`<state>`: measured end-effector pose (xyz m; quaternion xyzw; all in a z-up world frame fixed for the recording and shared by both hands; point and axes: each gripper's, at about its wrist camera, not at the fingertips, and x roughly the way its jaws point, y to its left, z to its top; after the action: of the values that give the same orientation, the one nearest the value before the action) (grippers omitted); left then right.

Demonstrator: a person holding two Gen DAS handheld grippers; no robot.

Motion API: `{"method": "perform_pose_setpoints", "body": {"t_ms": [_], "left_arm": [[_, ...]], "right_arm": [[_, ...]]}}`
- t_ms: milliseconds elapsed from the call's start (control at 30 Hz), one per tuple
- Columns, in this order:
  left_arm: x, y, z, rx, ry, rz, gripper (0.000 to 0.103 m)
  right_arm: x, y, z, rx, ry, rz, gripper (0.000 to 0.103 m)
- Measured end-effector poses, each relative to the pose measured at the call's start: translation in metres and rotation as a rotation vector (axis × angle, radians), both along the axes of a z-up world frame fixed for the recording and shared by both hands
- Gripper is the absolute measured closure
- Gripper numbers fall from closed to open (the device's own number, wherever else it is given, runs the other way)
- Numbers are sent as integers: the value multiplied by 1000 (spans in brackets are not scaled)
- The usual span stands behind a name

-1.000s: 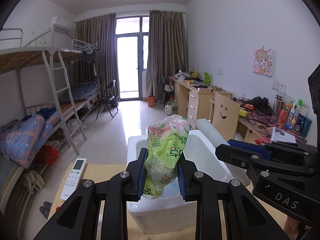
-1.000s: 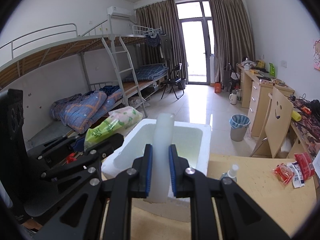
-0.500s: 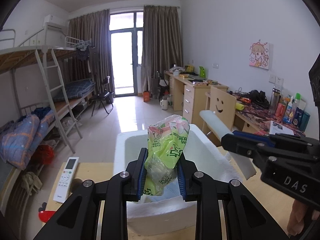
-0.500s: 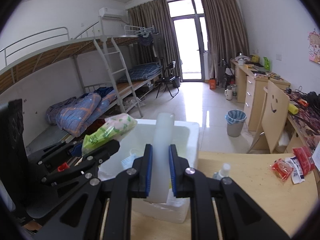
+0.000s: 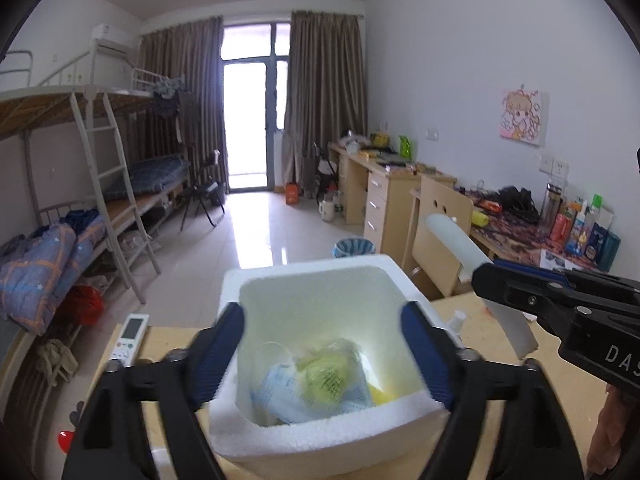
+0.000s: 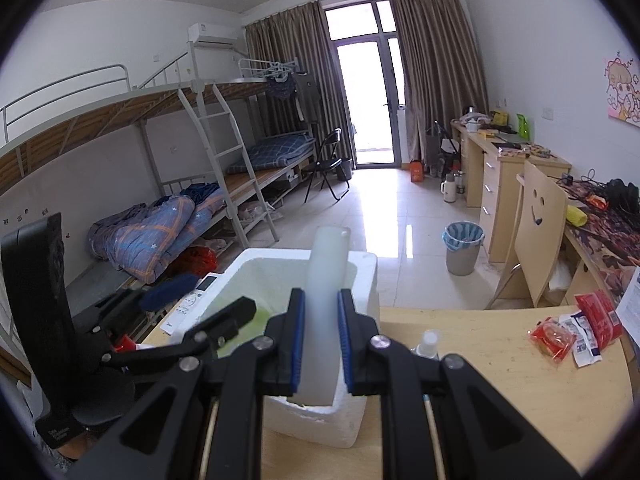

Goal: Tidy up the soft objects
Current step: 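Open the left tool to drop the green bag into the box, then lower the white tube into the box and open the right tool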

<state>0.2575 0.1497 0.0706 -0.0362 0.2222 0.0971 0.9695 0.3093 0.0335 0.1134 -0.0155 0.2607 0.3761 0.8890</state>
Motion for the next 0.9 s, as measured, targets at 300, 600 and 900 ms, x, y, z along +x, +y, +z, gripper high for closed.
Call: {"method": "perform_pose_setpoints", "body": {"t_ms": [300,600,900], "left_arm": [[-11,-1,8,40,-46,33,1],[-23,3,16,63,-57,55,1],[-35,13,18,72,-66,115,1]], "right_arm": [[1,-1,-2,0,1,-3,84],[0,6,-5,-14,-1,25,84],[-5,20,-8,-29,3,65,84]]}}
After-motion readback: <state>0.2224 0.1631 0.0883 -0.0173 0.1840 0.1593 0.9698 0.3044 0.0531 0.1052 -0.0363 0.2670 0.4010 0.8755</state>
